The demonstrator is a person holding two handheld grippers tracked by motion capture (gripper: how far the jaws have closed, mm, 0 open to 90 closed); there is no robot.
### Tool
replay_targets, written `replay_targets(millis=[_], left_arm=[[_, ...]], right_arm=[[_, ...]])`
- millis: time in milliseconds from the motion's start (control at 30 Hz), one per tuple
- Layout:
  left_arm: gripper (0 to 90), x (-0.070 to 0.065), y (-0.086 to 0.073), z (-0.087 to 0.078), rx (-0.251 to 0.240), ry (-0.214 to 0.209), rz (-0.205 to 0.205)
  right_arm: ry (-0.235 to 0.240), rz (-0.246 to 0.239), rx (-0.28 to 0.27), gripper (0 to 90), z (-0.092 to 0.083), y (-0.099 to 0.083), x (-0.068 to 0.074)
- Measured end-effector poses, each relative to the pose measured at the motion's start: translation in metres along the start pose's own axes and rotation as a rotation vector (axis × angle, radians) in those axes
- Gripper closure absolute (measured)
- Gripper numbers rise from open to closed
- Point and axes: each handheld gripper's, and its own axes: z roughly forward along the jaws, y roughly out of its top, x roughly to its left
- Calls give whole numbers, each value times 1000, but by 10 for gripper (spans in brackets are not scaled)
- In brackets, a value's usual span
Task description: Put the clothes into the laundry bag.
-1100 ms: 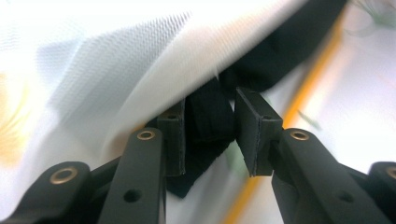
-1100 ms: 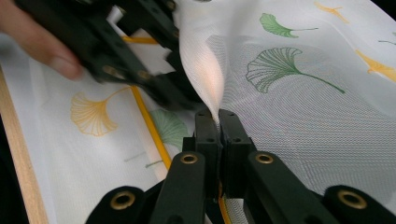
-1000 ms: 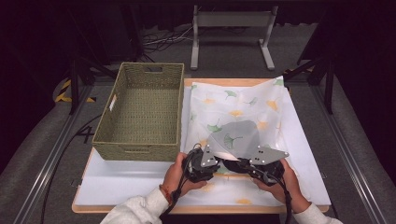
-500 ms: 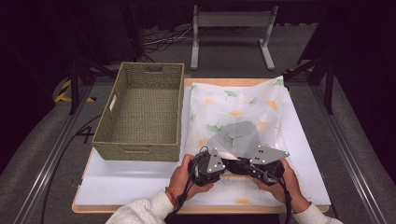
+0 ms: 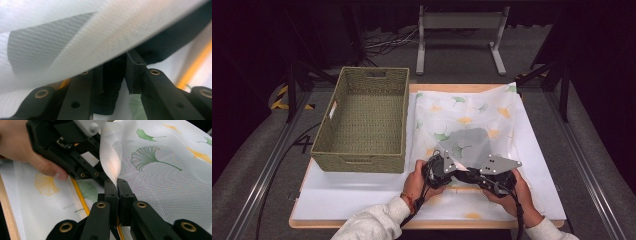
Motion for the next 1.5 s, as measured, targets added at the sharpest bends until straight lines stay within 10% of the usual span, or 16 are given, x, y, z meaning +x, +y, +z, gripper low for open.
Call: replay_targets(millis=[133,467,700,967,1100,1500], left_arm=[[723,0,1,-1,6,20,-16],[533,-10,-11,-42,-45,-79,-10],[563,-22,-9,-63,-69,-133,15],[585,-34,0,-36,-89,-182,42],[589,-34,6,-10,-109,-196,-52],[674,-20,18,17,-70,4,-111]], right_arm=[[-3,-11,9,879,2,0,1],[-27,-9,0,881,-3,-1,-5],[-35,-2,-1,872,-4,-1,-7],[-30,-2,-11,871,-6,0,-7],[-26,6,-20,869,-7,0,-8],[-27,23,4,869,-6,-3,-12]])
